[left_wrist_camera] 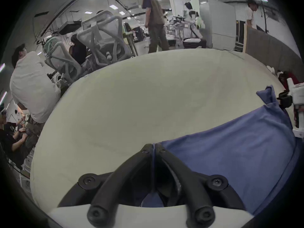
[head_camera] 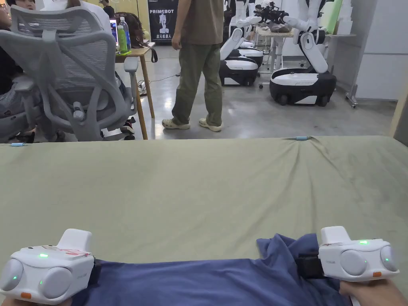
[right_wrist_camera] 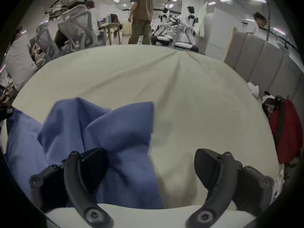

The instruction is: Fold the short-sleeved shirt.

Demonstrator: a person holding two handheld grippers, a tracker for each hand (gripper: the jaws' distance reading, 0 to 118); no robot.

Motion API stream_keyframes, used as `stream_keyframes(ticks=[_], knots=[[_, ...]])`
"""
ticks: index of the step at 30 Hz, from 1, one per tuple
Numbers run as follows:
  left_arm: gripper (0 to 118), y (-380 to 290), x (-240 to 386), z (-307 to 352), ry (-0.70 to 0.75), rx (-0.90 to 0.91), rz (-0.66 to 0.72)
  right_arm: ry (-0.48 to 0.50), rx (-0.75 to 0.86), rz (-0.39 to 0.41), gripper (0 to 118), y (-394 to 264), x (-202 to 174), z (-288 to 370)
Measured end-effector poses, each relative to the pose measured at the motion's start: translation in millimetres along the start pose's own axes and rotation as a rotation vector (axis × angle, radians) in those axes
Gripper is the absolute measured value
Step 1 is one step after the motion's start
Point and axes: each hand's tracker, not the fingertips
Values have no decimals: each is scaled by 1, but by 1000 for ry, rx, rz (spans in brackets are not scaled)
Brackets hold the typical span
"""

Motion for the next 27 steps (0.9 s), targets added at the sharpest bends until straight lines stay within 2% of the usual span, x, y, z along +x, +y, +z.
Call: stream_keyframes(ticks=[3, 5, 6, 7, 10, 12, 15, 21, 27], knots=[[0, 0, 0, 0, -7, 3, 4, 17, 36, 20, 81, -6, -4, 9], [0, -1, -2, -2, -11, 0, 15, 45, 39, 12, 45, -7, -3, 16], [0, -1, -2, -2, -11, 0, 19, 40, 48, 26, 11, -8, -5, 23], [0, -1, -2, -1, -11, 0, 27, 31, 48, 40, 0, -8, -5, 24], [0, -4, -8, 5, -10, 20, 82, 65, 39, 15, 0, -11, 2, 34], [0, -6, -13, 18, -3, 38, 100, 32, 130, -37, 0, -15, 11, 55], [0, -9, -22, 49, -11, 88, 132, 55, 204, -77, 0, -21, 24, 99], [0, -25, -29, 135, -43, 193, 163, 49, 312, -52, 0, -57, 38, 200], [0, -81, -38, 194, -65, 172, 147, 37, 326, 16, 0, -133, 37, 274]])
